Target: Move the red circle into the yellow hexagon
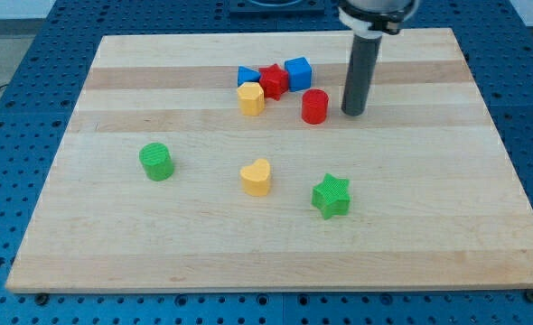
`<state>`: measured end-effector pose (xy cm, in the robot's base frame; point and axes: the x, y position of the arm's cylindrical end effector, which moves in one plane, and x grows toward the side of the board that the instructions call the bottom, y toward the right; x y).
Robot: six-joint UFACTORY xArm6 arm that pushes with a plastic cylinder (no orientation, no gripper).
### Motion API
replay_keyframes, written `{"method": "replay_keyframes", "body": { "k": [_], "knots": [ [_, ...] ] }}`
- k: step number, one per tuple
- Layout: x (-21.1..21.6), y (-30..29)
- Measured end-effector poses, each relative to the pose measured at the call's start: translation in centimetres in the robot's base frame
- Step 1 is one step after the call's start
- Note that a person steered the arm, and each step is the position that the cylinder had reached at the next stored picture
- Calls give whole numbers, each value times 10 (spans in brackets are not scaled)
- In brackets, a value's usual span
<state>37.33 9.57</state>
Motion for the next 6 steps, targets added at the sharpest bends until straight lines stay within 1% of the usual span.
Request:
{"method": "replay_keyframes", "body": {
  "k": [1, 4, 6],
  "knots": [
    [3, -29],
    [4, -84],
    [10, -87]
  ]
}}
